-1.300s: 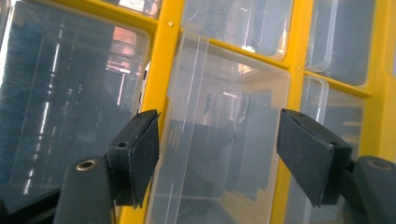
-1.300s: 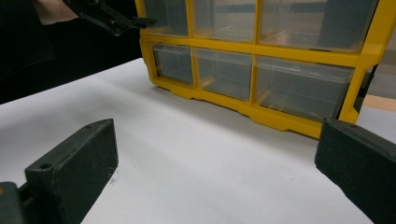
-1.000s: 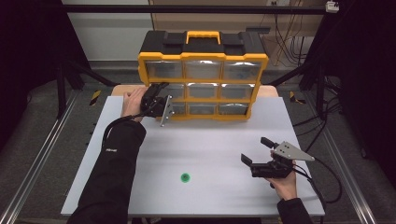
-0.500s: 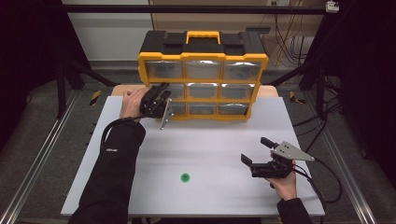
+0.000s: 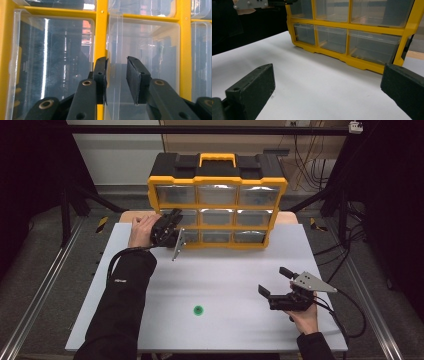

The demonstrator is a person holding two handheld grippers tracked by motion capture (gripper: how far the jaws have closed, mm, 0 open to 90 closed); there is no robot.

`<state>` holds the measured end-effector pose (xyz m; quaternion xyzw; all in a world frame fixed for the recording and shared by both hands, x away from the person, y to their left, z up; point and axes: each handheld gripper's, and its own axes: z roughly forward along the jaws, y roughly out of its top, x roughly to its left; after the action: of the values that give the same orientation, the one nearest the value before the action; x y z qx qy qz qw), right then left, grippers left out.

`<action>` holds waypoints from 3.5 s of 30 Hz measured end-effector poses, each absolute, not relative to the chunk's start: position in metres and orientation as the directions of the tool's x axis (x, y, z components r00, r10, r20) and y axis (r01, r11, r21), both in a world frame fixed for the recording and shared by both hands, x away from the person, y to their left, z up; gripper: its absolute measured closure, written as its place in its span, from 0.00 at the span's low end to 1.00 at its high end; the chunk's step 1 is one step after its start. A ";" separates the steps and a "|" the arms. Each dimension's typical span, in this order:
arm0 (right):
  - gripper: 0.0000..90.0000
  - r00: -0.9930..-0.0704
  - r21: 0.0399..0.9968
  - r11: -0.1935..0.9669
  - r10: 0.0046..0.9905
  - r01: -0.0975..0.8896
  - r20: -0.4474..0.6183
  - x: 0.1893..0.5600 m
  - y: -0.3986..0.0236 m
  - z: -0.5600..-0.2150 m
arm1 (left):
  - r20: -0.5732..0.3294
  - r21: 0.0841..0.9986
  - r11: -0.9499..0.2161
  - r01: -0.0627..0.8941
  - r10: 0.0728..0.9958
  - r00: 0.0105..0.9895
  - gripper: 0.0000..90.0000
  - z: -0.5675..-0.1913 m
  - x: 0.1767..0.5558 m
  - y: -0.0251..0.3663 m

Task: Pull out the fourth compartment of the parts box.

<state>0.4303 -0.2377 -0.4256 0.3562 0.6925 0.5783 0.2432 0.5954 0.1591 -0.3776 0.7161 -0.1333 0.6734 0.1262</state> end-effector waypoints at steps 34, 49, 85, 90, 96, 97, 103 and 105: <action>0.00 -0.625 0.974 0.079 0.777 0.212 0.074 0.431 -0.238 -0.425 | 0.999 -0.033 -0.932 -0.361 -0.041 0.013 0.87 -0.381 0.583 0.156; 0.00 -0.626 0.974 0.078 0.777 0.213 0.074 0.431 -0.239 -0.425 | 0.999 -0.042 -0.932 -0.359 -0.045 0.001 0.87 -0.383 0.568 0.156; 0.00 -0.627 0.975 0.076 0.776 0.207 0.073 0.430 -0.240 -0.424 | 0.999 -0.045 -0.924 -0.380 -0.044 -0.011 0.87 -0.387 0.537 0.161; 0.00 -0.626 0.975 0.074 0.777 0.208 0.075 0.430 -0.240 -0.424 | 0.999 -0.045 -0.921 -0.387 -0.043 -0.013 0.87 -0.388 0.532 0.161; 0.00 -0.626 0.975 0.074 0.777 0.209 0.075 0.430 -0.240 -0.424 | 0.999 -0.040 -0.918 -0.393 -0.036 -0.017 0.87 -0.389 0.526 0.163; 0.00 -0.625 0.975 0.074 0.777 0.209 0.075 0.430 -0.240 -0.424 | 0.999 -0.041 -0.918 -0.394 -0.037 -0.018 0.87 -0.390 0.526 0.163; 0.00 -0.625 0.975 0.074 0.777 0.209 0.075 0.430 -0.240 -0.424 | 0.999 -0.040 -0.920 -0.391 -0.035 -0.019 0.87 -0.390 0.523 0.163; 0.00 -0.626 0.976 0.075 0.777 0.206 0.072 0.430 -0.240 -0.424 | 0.999 -0.044 -0.918 -0.394 -0.038 -0.023 0.87 -0.390 0.521 0.163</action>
<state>0.4298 -0.2398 -0.4239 0.3556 0.6906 0.5796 0.2463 0.5212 0.1629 -0.3900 0.6874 -0.1572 0.6976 0.1273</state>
